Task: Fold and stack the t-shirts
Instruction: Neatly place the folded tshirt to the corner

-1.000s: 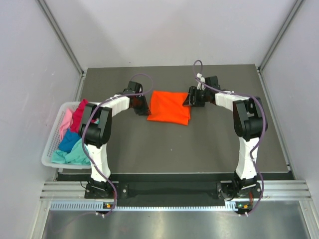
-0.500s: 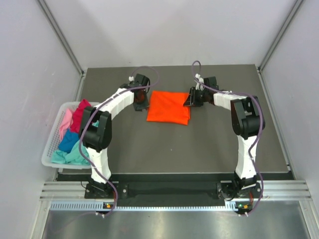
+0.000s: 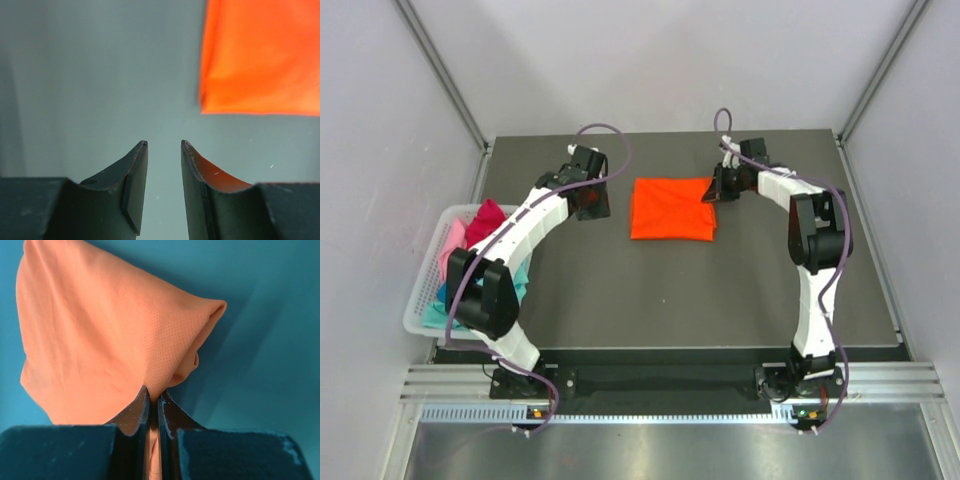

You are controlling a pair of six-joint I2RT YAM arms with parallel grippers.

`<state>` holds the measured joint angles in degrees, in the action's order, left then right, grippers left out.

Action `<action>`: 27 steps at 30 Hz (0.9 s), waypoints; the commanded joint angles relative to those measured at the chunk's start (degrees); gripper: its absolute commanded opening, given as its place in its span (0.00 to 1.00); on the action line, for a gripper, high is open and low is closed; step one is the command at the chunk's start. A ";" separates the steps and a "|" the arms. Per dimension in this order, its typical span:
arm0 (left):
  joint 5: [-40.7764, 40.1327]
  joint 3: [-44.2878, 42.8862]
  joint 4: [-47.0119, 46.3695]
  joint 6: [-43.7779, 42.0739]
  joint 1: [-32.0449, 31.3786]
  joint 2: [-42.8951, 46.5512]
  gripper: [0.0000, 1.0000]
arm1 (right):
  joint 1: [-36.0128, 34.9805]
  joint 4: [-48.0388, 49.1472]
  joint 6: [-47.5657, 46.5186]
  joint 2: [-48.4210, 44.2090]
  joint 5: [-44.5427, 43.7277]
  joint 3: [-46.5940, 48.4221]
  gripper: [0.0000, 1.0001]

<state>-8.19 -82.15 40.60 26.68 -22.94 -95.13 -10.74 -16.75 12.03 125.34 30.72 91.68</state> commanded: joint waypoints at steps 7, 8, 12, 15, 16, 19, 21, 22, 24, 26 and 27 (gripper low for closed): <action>3.09 -0.29 0.09 -2.94 -1.32 1.88 0.39 | 8.80 -12.06 -10.97 3.50 -0.75 12.45 0.00; 3.17 -0.21 0.09 -2.86 -1.32 1.88 0.39 | 9.51 -12.77 -11.15 4.81 -0.49 13.52 0.00; 3.35 0.41 0.01 -2.95 -1.32 1.35 0.39 | 14.77 -17.69 -13.52 9.13 -0.92 20.10 0.00; 3.44 0.67 -0.17 -3.03 -1.41 0.92 0.39 | 17.85 -22.17 -15.11 12.99 -1.01 26.34 0.00; 3.35 0.67 -0.08 -2.95 -1.41 0.65 0.39 | 18.56 -22.88 -15.37 13.78 -1.19 29.06 0.00; 2.91 0.76 0.01 -3.03 -1.41 0.21 0.39 | 21.46 -24.99 -16.16 15.63 -1.54 32.58 0.00; 2.91 0.68 0.09 -3.03 -1.41 -0.05 0.39 | 23.12 -25.35 -16.69 16.25 -2.85 33.91 0.00; 2.91 0.67 0.01 -2.95 -1.41 -0.40 0.39 | 23.57 -25.61 -17.21 16.34 -3.82 35.83 0.00; 3.09 0.50 0.01 -3.03 -1.41 -0.84 0.39 | 24.54 -26.22 -18.09 17.39 -5.40 38.39 0.00; 3.26 0.41 0.01 -2.95 -1.41 -1.28 0.39 | 24.80 -26.05 -18.62 18.36 -6.28 41.82 0.00; 3.44 0.15 0.09 -2.95 -1.41 -1.54 0.39 | 25.07 -25.35 -18.97 18.54 -7.07 42.78 0.00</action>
<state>-5.32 -81.38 41.19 24.47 -24.21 -95.85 13.58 -42.54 -4.03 143.50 26.57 129.01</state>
